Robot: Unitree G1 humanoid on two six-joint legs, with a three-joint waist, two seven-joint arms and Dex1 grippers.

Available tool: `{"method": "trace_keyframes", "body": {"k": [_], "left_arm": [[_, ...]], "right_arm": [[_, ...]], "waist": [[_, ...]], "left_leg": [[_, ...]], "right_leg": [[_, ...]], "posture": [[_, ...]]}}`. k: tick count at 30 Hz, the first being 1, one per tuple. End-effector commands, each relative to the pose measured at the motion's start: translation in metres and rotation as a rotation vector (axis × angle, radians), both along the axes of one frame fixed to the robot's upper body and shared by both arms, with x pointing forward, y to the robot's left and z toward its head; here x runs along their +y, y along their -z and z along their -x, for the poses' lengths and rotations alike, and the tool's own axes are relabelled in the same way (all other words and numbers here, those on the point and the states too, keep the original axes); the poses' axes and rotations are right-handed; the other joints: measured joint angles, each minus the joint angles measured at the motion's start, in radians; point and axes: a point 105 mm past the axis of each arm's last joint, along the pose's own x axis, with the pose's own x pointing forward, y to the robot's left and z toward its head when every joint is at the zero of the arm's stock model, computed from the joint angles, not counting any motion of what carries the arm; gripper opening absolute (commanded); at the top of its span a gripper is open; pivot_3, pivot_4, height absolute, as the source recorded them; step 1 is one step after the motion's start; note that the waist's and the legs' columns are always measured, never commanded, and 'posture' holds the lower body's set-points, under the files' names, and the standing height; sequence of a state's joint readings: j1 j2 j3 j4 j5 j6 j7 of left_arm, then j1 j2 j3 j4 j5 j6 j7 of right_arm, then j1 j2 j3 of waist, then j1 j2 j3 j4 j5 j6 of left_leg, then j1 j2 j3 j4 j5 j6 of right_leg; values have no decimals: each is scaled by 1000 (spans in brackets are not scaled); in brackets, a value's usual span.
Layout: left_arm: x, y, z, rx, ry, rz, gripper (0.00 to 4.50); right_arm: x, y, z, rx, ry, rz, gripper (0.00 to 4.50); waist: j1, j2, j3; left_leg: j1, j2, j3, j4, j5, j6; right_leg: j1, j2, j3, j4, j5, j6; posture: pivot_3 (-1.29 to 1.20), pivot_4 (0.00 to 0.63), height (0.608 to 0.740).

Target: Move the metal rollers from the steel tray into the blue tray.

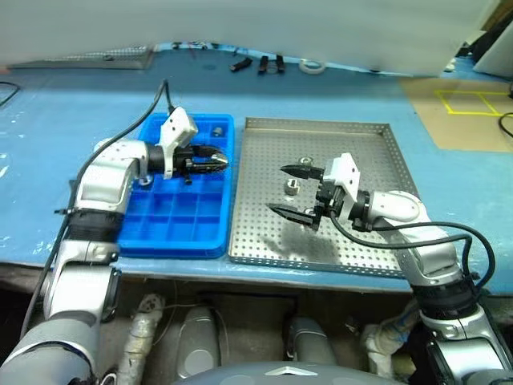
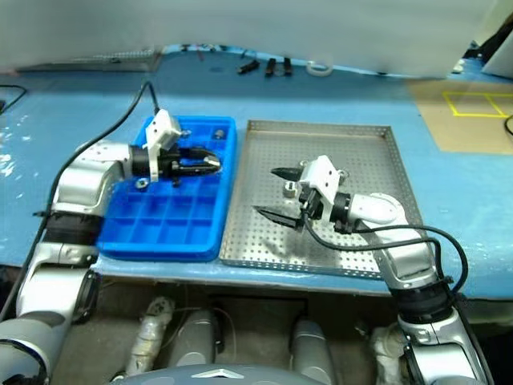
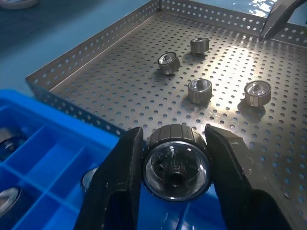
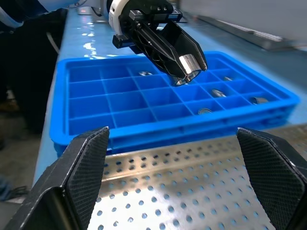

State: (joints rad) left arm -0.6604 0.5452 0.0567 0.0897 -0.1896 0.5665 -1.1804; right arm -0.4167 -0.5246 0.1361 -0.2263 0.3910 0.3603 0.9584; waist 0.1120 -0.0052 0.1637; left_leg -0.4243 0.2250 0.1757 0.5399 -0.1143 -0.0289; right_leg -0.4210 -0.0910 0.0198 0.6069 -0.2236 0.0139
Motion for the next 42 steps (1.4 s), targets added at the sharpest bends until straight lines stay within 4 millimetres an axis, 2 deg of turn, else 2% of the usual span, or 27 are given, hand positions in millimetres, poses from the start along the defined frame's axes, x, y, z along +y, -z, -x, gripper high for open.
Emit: {"method": "trace_keyframes", "body": {"k": [1, 4, 11, 15, 20, 26, 35, 40, 41, 42], "left_arm": [[10, -16, 21, -64, -75, 53, 1658], [24, -13, 33, -71, -200, 89, 1658], [54, 13, 62, -32, -433, 101, 1658], [60, 29, 72, -19, -498, 69, 1658], [62, 35, 71, -20, -563, 93, 1658], [66, 45, 68, 1, -593, 73, 1658], [79, 53, 54, 41, -633, 55, 1658], [76, 56, 53, 52, -611, 45, 3272], [73, 54, 53, 42, -595, 51, 3527], [70, 53, 53, 46, -582, 59, 3527]], "right_arm": [[18, -13, -1, -44, -110, -23, 4500], [31, -20, -6, -50, -166, -36, 4500], [50, -26, -11, -61, -270, -28, 4500], [55, -28, -11, -58, -311, -31, 4500], [55, -26, -11, -54, -330, -26, 4500], [53, -24, -12, -49, -321, -16, 4500], [48, -22, -12, -46, -295, -13, 4500], [45, -21, -11, -49, -279, -15, 4500], [45, -21, -11, -49, -274, -16, 4500], [44, -22, -11, -49, -271, -17, 4500]], "waist": [[14, 1, 0], [36, 1, 1], [88, 1, 1], [120, 1, 1], [166, 2, 1], [199, 2, 1], [203, 2, 1], [203, 2, 1], [203, 2, 1], [203, 2, 1]], "left_leg": [[0, 0, 0, 0, 0, 0], [-5, 1, -2, 0, 1, -1], [-11, 1, -8, 1, 1, -2], [-15, 1, -16, 3, 2, -4], [-15, 1, -23, 3, 4, -6], [-15, 0, -25, 3, 4, -7], [-14, 0, -25, 4, 5, -8], [-13, 0, -25, 5, 5, -8], [-13, 0, -25, 5, 5, -8], [-13, 0, -25, 5, 5, -8]], "right_leg": [[-1, 0, 0, 0, 0, 0], [-2, 0, -4, 1, 0, 0], [-4, 0, -10, 0, 0, 0], [-4, 0, -17, 0, -1, -2], [-2, 1, -19, 1, -1, -2], [-1, 1, -19, 3, -1, -2], [-1, 2, -19, 4, -1, -2], [-2, 2, -19, 7, -1, -2], [-2, 2, -19, 7, -1, -2], [-2, 2, -19, 8, -1, -2]], "posture": [[288, 150, 740], [361, 150, 740], [476, 150, 740], [511, 150, 740], [518, 150, 740], [499, 150, 740], [465, 150, 740], [456, 150, 740], [447, 150, 740], [447, 150, 740]]}}
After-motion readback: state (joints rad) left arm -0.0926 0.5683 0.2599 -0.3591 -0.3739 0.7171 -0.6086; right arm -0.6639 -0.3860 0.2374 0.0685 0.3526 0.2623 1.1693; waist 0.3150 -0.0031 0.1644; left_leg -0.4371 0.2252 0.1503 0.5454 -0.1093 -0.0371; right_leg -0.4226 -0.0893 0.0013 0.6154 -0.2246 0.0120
